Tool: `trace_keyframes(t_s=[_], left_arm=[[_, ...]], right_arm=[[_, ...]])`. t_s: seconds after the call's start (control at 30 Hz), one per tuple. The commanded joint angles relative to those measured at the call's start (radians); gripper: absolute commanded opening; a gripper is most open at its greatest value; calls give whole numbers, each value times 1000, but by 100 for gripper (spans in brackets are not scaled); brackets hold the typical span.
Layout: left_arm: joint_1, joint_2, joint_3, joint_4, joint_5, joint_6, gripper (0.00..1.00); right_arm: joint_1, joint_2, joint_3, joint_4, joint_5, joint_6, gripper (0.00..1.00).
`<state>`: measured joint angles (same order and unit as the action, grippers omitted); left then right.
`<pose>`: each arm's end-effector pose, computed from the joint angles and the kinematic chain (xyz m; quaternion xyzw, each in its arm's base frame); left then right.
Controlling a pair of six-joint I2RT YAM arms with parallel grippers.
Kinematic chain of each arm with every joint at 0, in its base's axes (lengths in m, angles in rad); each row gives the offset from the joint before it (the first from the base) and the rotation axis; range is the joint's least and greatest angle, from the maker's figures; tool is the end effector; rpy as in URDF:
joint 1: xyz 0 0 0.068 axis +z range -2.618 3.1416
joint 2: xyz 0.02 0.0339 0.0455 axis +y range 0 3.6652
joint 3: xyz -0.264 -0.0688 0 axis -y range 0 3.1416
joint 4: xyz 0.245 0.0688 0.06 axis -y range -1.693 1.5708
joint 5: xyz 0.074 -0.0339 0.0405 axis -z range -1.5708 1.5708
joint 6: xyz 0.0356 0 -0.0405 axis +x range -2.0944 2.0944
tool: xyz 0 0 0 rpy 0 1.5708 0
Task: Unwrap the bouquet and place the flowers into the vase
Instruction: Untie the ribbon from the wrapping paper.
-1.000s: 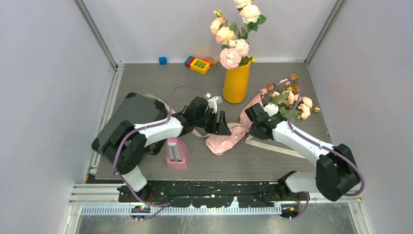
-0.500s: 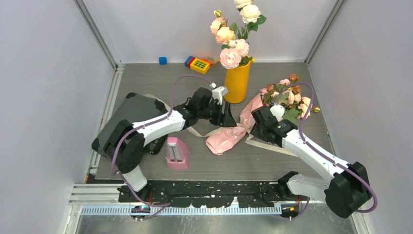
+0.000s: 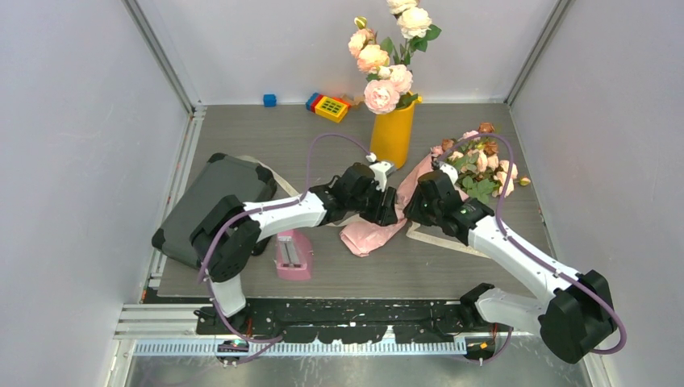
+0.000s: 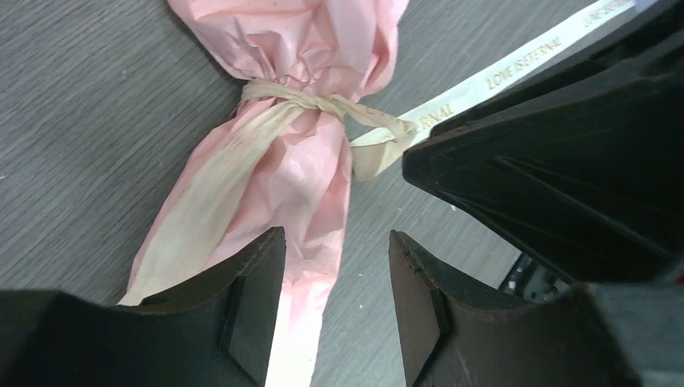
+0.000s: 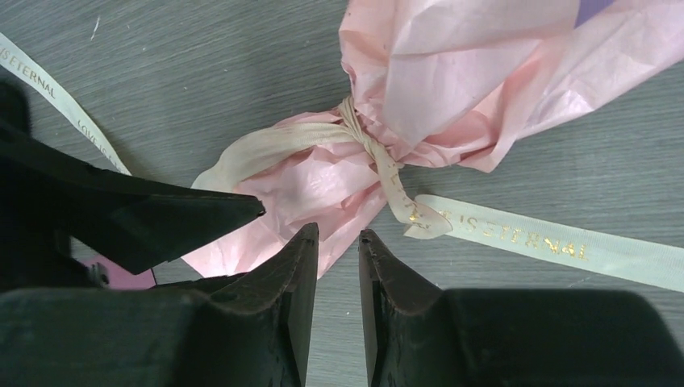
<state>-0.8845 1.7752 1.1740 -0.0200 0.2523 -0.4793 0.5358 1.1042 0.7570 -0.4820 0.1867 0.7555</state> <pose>0.2452 -0.3133 0.2198 0.2339 0.8527 -0.3727 0.2816 0.1974 0.1095 0.2420 0.1353 0.9187 0.1477 0.3404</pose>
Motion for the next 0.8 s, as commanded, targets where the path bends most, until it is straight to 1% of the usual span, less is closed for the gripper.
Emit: trace_keyframes(t_s=[0.0,0.3,0.57,0.77], left_arm=[[-15,21,29,14,-114,48,52],[-32,62,58,-15,-188,84,52],[-44,37,61,-26,-244,101,52],[-44,25,92,-43,-243,114,52]], right_arm=[[5,15,8,64,-9,-45,30],[5,74,-20,119,32,-26,27],[4,116,-13,122,103,-32,25],[4,164,6,124,137,-59,24]])
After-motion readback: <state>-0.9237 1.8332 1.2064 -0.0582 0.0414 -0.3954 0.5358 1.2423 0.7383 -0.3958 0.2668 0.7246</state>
